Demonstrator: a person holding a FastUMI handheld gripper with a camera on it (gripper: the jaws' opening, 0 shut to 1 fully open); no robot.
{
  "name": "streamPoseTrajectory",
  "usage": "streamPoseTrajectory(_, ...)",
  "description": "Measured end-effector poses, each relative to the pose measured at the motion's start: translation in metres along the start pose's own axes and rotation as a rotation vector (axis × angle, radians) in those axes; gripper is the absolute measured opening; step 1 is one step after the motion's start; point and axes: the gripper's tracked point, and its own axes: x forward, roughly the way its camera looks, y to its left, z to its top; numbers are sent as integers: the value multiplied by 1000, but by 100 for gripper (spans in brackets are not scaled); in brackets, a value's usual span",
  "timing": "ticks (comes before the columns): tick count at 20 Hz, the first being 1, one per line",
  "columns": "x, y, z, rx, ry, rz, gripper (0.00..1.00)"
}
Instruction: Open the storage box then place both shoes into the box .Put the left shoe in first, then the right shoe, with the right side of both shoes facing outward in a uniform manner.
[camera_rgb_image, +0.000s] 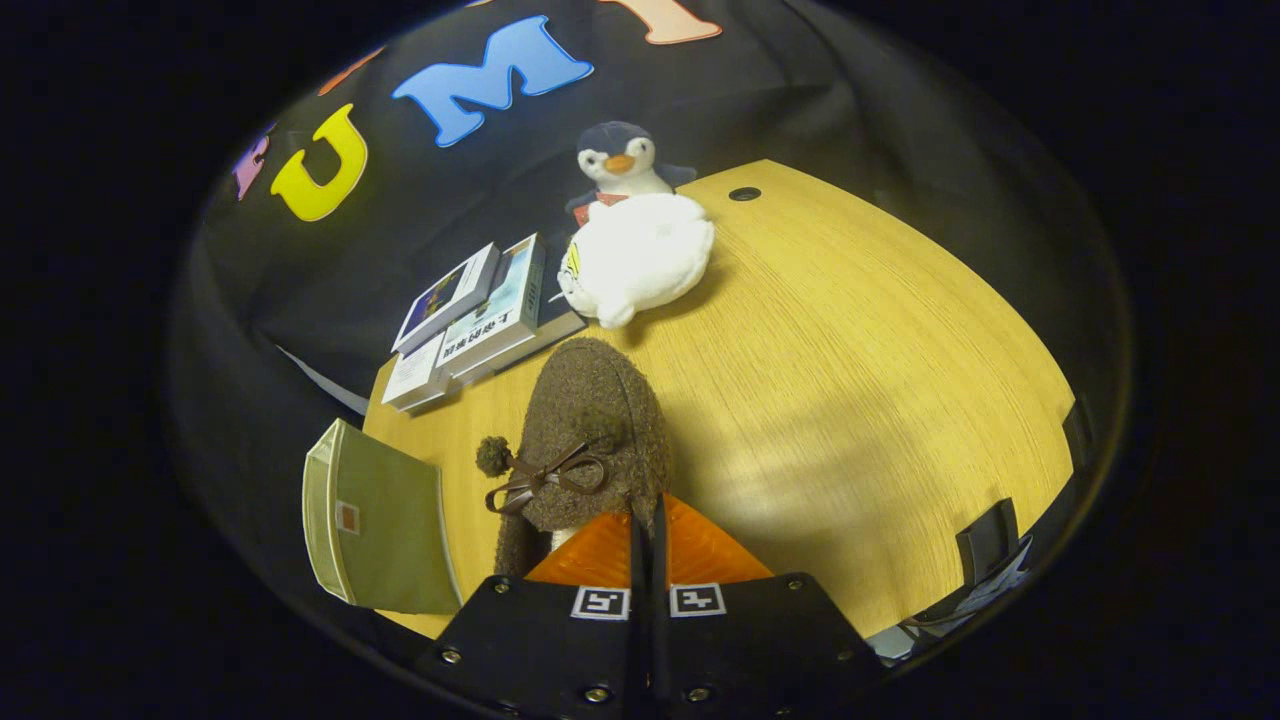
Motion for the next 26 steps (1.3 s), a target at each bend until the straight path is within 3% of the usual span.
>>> streamPoseTrajectory(15,-29,143,-1,-121,-23,80,1)
streamPoseTrajectory(26,-20,265,-26,-145,9,207,0)
